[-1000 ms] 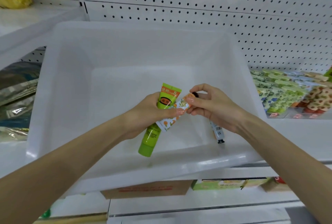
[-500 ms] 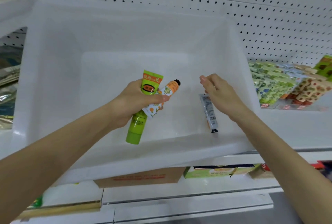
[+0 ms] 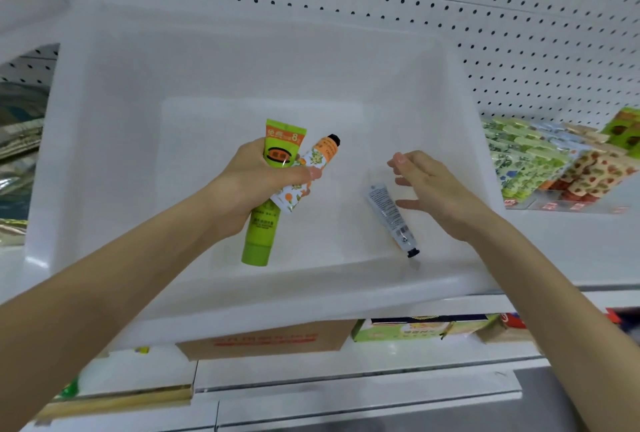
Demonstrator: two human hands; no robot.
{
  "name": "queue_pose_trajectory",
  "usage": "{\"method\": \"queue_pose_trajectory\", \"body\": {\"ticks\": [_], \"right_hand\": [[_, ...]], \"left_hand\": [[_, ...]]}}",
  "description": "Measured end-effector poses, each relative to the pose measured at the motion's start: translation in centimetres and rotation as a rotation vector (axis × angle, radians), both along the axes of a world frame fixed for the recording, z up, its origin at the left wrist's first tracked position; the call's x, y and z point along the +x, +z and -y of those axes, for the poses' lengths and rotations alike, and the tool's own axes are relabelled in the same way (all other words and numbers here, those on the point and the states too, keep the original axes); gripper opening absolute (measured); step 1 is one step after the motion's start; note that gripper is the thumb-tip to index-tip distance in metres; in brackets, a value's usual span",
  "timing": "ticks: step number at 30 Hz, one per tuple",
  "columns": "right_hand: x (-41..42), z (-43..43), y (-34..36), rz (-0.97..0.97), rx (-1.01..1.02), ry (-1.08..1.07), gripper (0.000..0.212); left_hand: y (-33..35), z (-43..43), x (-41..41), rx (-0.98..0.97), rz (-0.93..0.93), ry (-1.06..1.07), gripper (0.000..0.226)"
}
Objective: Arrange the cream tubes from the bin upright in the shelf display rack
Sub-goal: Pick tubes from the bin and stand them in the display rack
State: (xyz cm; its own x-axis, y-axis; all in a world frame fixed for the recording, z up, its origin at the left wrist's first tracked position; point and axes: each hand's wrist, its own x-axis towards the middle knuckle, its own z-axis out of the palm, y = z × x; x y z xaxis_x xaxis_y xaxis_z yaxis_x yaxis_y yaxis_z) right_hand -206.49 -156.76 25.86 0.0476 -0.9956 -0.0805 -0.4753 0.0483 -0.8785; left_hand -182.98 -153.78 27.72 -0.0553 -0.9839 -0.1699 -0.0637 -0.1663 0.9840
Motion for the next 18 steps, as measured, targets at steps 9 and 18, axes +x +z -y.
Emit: {"method": "queue_pose_trajectory", "body": {"ticks": [9, 18], "right_hand": [[0.0, -0.6, -0.8, -0.264, 0.228, 0.217, 0.028], [0.3, -1.2, -0.8, -0.412, 0.301, 0.415, 0.021]], "left_hand": [[-0.2, -0.2, 0.0, 0.006, 0.007, -0.004, 0.031], [-0.4, -0.3, -0.1, 0.013, -0.001, 0.004, 0.034]]}}
